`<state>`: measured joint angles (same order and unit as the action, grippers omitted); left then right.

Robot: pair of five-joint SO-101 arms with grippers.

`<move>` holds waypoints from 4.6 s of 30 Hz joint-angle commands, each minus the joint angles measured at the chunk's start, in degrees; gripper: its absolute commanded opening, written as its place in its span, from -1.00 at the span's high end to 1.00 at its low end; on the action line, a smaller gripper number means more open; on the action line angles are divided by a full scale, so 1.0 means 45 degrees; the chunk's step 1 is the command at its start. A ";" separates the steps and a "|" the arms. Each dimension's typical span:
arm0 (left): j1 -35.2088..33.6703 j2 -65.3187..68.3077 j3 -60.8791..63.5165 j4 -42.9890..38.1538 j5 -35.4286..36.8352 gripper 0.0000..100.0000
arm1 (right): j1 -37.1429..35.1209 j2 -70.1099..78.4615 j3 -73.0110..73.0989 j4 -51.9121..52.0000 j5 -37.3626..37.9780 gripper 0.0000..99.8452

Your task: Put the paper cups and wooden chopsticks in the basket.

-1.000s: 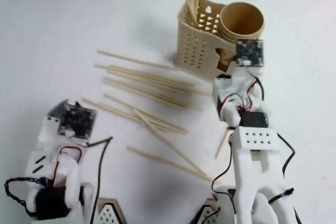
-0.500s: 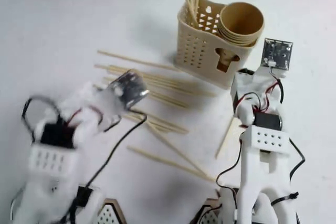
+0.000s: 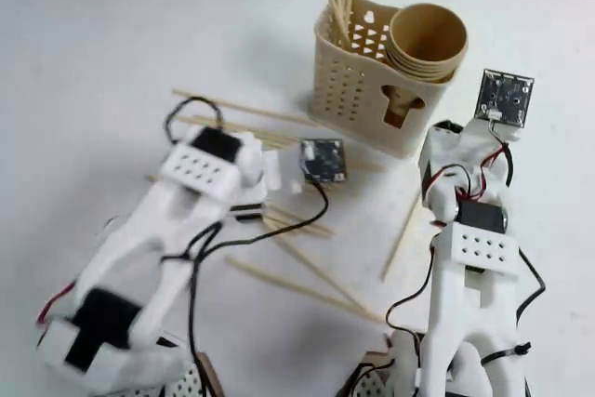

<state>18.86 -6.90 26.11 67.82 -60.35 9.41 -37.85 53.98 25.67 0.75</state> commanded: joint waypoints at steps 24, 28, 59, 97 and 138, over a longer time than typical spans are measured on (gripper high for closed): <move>0.0752 0.6398 -0.3653 -0.0821 -0.0742 0.91 | 0.0205 -0.0537 -0.0098 -0.0225 -0.0117 0.90; 0.0713 0.6398 -0.3614 -0.0703 -0.0742 0.96 | 0.0205 -0.0518 -0.0098 -0.0225 -0.0117 0.90; -0.1475 -0.0400 -0.3712 0.5431 -0.0860 0.96 | 0.0225 -0.0459 -0.0078 -0.0225 -0.0117 0.90; 0.0791 -0.4366 -0.6584 -0.0840 0.6037 0.96 | 0.0127 -0.0459 -0.0059 -0.0225 -0.0117 0.90; 0.2198 1.0481 -2.1783 -0.4923 0.9944 0.95 | -0.0147 -0.0459 -0.0039 -0.0225 -0.0078 0.90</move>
<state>30.11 39.25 -68.92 42.07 -16.13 9.41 -37.85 54.15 25.67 0.75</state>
